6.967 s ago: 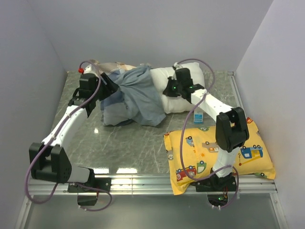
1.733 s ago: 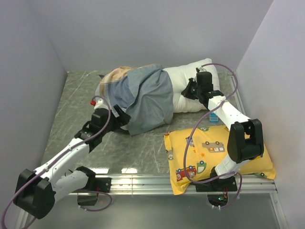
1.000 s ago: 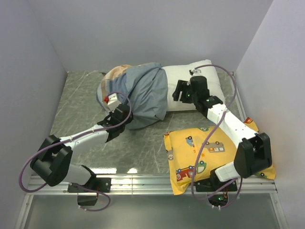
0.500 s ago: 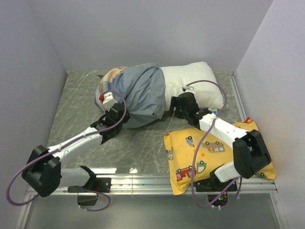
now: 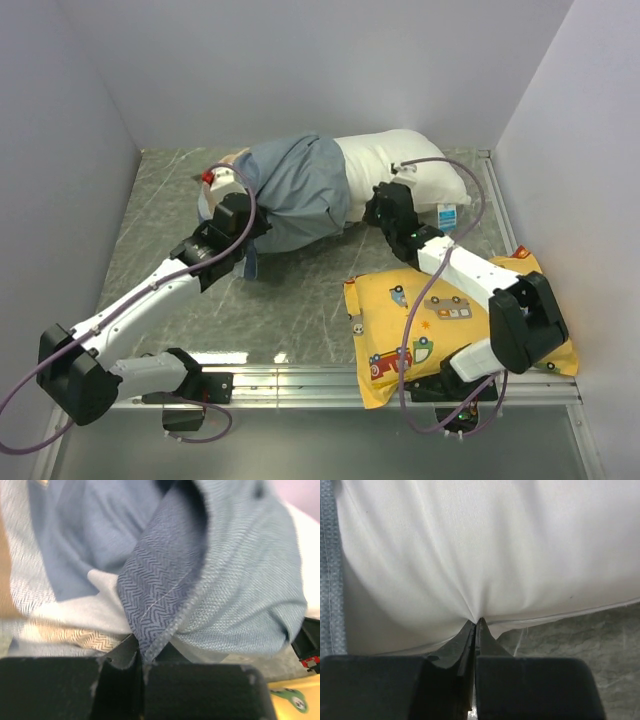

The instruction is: Remove the pillowcase from the pillow

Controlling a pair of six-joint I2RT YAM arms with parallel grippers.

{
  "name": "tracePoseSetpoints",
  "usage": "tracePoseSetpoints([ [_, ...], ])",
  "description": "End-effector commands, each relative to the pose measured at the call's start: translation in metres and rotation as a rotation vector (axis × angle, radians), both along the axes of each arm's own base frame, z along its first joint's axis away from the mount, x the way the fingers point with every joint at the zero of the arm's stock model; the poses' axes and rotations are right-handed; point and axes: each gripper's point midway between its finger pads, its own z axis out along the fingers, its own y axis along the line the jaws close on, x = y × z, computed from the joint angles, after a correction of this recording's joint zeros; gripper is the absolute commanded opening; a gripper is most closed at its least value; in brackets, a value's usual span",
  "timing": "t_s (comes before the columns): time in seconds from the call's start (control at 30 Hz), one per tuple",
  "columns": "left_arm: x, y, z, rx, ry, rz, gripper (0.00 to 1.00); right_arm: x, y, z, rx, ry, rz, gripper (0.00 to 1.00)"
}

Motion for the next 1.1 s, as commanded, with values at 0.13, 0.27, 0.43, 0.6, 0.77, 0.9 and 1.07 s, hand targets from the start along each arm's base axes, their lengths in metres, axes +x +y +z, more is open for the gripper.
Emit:
tracePoseSetpoints([
  [0.13,-0.003,0.02,0.148,-0.047,-0.28,-0.004,0.0,-0.022,-0.039,0.166,0.019,-0.267,-0.095,0.0],
  [0.27,0.0,0.037,0.2,-0.106,-0.339,-0.018,0.0,-0.039,-0.05,0.224,0.0,-0.311,-0.079,0.0],
  [0.43,0.044,0.068,0.185,-0.141,-0.268,0.013,0.0,-0.001,-0.014,0.211,-0.06,-0.22,0.044,0.0],
  [0.6,0.091,0.072,0.103,-0.209,-0.104,-0.003,0.0,0.039,0.033,0.11,-0.068,-0.026,0.177,0.0],
  [0.77,0.135,0.072,0.016,-0.22,0.072,0.008,0.0,0.052,0.052,0.061,-0.086,0.083,0.235,0.33],
  [0.9,0.147,0.075,0.009,-0.197,0.069,0.016,0.0,0.043,0.037,0.093,-0.094,0.005,0.204,0.7],
  [1.07,0.162,0.086,0.067,-0.154,-0.043,0.013,0.19,0.028,0.0,0.117,-0.141,-0.009,0.097,0.84],
])
